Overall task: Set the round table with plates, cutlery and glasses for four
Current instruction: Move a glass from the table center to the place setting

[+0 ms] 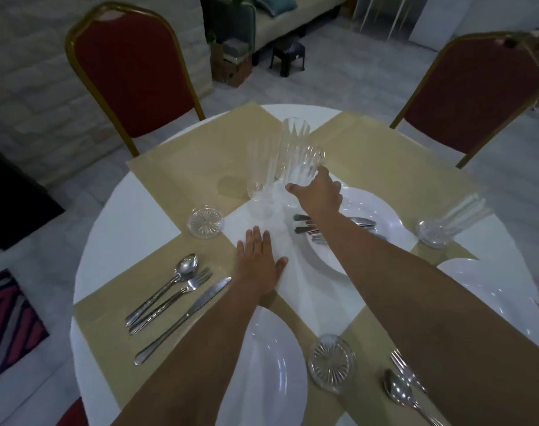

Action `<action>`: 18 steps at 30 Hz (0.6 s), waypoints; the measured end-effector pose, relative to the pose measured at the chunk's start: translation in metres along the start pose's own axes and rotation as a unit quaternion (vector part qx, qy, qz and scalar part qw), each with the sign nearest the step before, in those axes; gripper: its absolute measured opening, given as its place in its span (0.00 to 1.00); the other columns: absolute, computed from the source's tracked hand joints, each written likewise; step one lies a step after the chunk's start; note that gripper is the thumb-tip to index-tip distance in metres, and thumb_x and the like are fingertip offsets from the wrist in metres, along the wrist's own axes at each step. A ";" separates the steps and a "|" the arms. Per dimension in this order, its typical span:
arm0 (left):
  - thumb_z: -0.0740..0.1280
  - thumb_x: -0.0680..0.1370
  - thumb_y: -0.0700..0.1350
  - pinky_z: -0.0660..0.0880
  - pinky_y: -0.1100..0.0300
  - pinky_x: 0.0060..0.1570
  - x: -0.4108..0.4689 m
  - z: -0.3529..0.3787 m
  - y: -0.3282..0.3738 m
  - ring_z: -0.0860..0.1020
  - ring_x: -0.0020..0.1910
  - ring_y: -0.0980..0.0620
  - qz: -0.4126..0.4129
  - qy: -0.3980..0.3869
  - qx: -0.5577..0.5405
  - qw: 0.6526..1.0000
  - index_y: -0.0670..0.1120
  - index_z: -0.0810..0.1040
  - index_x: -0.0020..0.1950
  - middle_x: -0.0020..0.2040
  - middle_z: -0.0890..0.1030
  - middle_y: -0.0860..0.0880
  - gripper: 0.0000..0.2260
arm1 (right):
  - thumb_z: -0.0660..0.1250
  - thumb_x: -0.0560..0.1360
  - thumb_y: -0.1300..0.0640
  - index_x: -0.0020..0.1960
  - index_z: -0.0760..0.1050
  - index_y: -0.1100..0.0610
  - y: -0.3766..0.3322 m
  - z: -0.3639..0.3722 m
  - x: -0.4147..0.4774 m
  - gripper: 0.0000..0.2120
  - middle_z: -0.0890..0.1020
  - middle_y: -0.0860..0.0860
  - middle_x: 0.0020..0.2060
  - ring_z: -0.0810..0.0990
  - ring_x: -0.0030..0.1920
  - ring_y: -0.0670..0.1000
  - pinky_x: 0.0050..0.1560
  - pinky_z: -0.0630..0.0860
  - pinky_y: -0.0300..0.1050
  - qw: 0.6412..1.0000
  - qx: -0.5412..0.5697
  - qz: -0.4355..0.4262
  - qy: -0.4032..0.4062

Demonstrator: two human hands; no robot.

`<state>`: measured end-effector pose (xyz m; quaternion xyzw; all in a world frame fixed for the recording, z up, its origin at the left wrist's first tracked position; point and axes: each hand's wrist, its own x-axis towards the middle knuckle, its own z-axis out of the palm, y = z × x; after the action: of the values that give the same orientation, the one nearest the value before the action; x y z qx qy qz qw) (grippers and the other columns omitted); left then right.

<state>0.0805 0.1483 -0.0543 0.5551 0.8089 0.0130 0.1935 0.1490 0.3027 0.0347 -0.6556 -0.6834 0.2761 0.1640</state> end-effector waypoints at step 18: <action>0.42 0.80 0.63 0.38 0.45 0.75 0.000 0.010 0.003 0.36 0.77 0.44 -0.012 -0.005 0.046 0.999 0.43 0.35 0.77 0.78 0.35 0.42 0.35 | 0.76 0.66 0.46 0.47 0.65 0.52 0.009 -0.043 -0.044 0.23 0.75 0.49 0.50 0.77 0.55 0.52 0.53 0.74 0.46 0.936 0.339 -0.065 0.064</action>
<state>0.0862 0.1472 -0.0629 0.5538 0.8141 -0.0292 0.1724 0.1853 0.2661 0.0694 -0.5315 -0.5783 0.4377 0.4376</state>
